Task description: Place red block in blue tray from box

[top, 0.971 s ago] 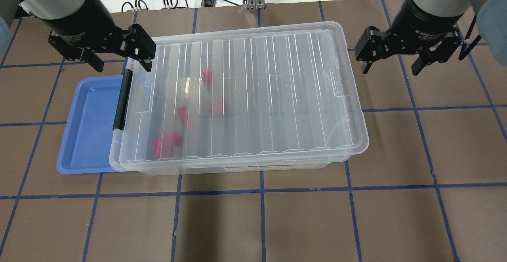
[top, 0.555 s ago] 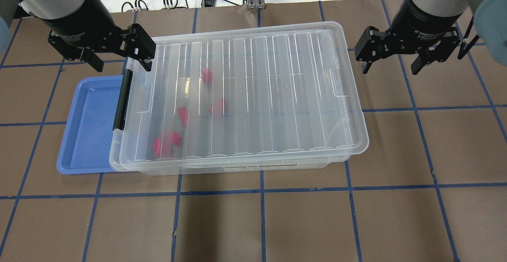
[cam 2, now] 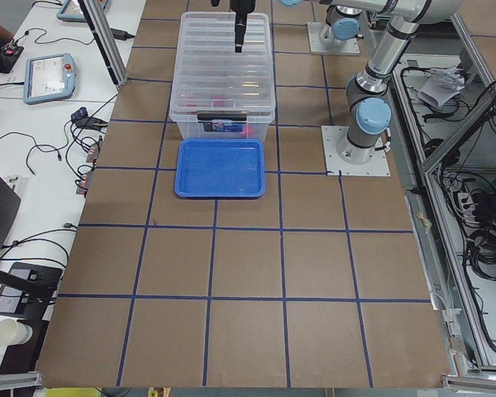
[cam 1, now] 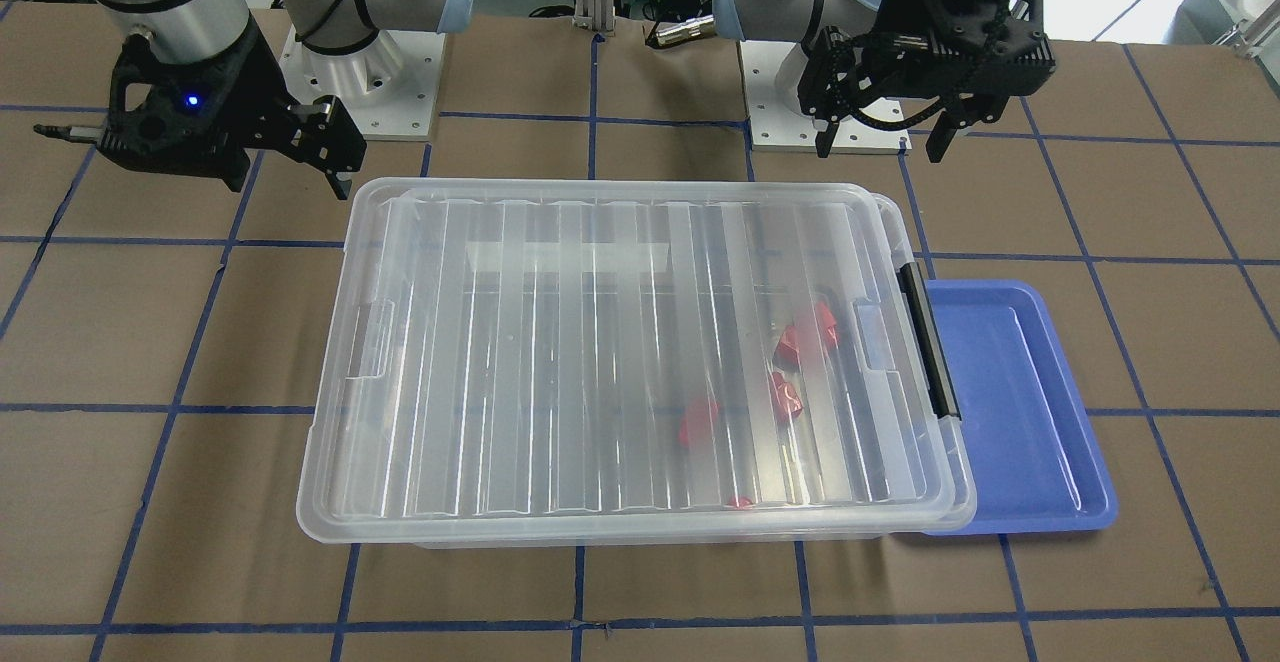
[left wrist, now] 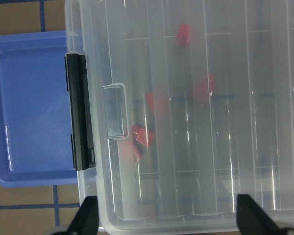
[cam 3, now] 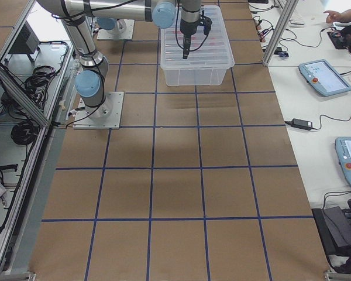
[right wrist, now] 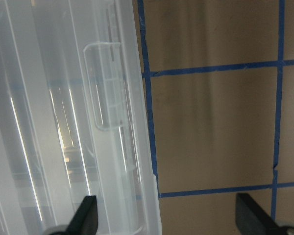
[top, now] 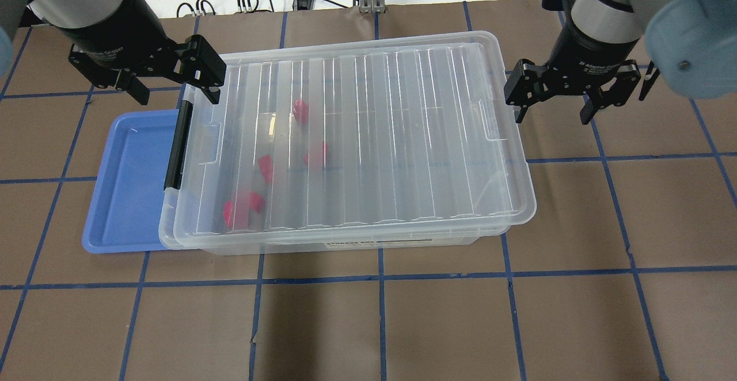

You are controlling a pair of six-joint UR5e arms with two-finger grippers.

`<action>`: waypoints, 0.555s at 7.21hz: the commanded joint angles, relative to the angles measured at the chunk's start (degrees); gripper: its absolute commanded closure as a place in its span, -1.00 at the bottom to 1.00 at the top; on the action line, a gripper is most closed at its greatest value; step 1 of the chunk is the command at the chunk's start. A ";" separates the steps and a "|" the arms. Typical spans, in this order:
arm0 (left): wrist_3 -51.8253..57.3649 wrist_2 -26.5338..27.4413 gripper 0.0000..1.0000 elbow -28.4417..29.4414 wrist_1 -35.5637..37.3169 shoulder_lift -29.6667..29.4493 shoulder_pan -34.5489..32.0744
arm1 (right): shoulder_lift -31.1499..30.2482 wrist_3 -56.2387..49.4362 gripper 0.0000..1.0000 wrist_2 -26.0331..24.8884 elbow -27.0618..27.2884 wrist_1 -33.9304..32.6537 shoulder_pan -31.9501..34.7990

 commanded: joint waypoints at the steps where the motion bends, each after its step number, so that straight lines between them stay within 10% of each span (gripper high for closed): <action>1: 0.02 -0.37 -1.00 0.00 0.00 -0.16 0.03 | 6.88 0.87 -1.00 -0.04 -0.74 -4.17 -0.17; 4: 0.02 -0.20 -1.00 0.00 0.00 -0.16 0.03 | 8.84 0.87 -1.00 -0.04 -0.14 -7.60 -0.17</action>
